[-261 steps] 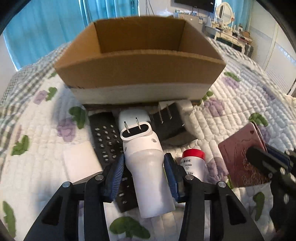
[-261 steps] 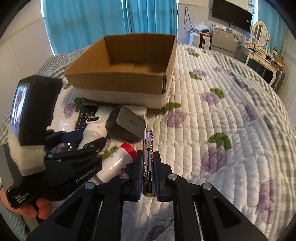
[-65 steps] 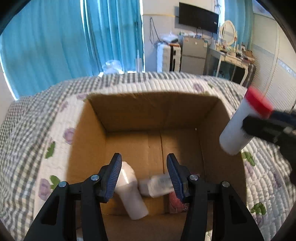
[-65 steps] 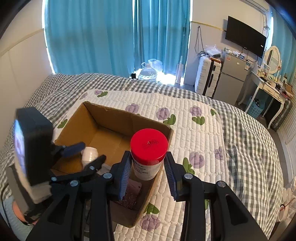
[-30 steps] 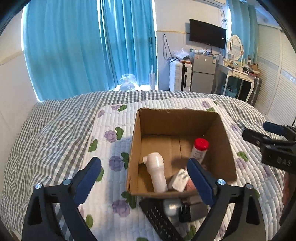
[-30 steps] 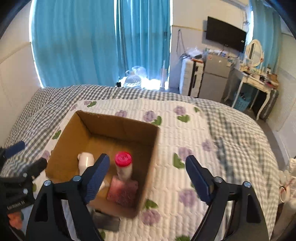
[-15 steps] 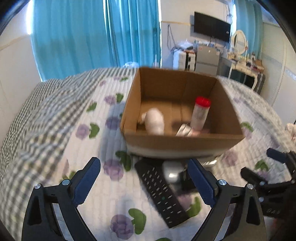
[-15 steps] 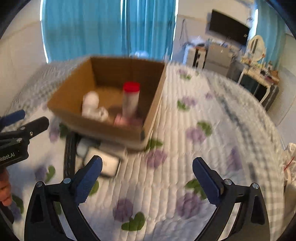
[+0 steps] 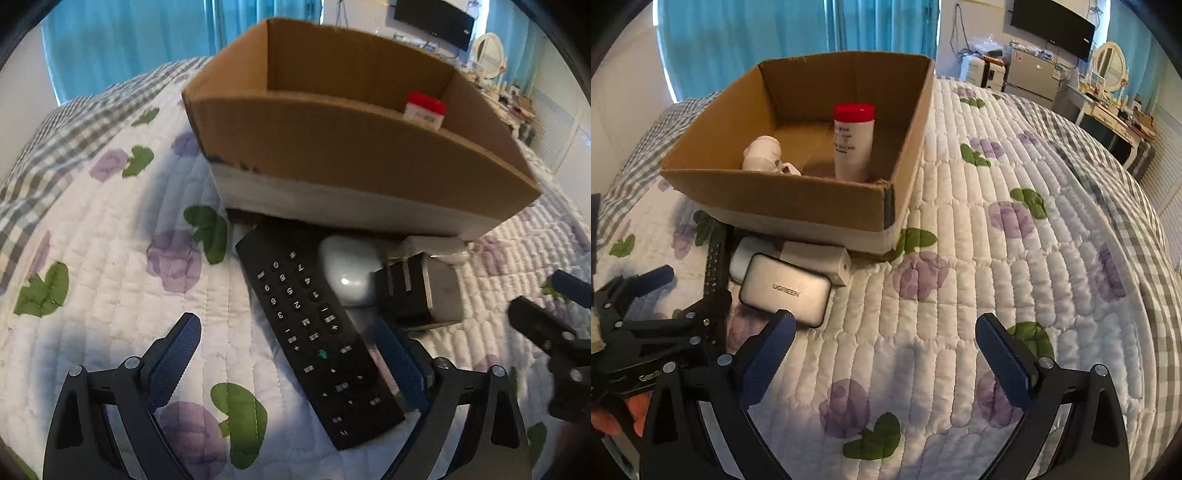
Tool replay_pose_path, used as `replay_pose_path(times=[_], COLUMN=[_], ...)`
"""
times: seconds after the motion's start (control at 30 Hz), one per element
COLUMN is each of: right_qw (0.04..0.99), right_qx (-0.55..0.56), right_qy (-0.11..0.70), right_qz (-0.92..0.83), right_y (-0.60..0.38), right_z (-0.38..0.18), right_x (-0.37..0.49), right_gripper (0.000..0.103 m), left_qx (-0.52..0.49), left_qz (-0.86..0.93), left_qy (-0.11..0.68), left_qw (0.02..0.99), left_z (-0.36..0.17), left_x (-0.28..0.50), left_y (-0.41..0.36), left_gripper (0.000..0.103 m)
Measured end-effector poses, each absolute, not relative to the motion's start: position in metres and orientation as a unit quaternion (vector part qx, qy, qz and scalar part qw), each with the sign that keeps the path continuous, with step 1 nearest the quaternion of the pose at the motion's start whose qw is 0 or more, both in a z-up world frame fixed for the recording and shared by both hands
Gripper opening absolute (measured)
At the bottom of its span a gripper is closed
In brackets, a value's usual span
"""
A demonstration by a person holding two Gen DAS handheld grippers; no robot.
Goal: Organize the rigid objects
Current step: 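Grasp the black remote with the left tool while the right tool grasps the grey UGREEN power bank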
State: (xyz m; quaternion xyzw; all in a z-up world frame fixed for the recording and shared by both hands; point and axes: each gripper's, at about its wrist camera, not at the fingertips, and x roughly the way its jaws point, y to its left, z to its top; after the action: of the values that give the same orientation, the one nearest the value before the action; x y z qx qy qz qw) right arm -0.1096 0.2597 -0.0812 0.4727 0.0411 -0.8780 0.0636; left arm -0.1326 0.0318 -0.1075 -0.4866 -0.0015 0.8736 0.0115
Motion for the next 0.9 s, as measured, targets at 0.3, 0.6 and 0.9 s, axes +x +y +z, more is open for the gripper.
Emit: replay_pose_path(times=[0.3, 0.6, 0.9], right_qw=[0.069, 0.102, 0.127], right_qx=[0.467, 0.463, 0.480], right_qy=[0.043, 0.046, 0.046], right_qz=[-0.880, -0.879, -0.867], right_y=[0.255, 0.238, 0.214], right_z=[-0.082, -0.084, -0.099], right_x=[-0.109, -0.106, -0.112], right_gripper=[0.098, 0.098, 0.098], left_qx=[-0.505, -0.467, -0.460], left_qz=[0.862, 0.883, 0.885], left_qy=[-0.030, 0.027, 0.056], left_qw=[0.038, 0.023, 0.037], left_z=[-0.109, -0.080, -0.077], left_x=[-0.128, -0.104, -0.105], left_y=[0.030, 0.032, 0.039], left_gripper=[0.042, 0.020, 0.008])
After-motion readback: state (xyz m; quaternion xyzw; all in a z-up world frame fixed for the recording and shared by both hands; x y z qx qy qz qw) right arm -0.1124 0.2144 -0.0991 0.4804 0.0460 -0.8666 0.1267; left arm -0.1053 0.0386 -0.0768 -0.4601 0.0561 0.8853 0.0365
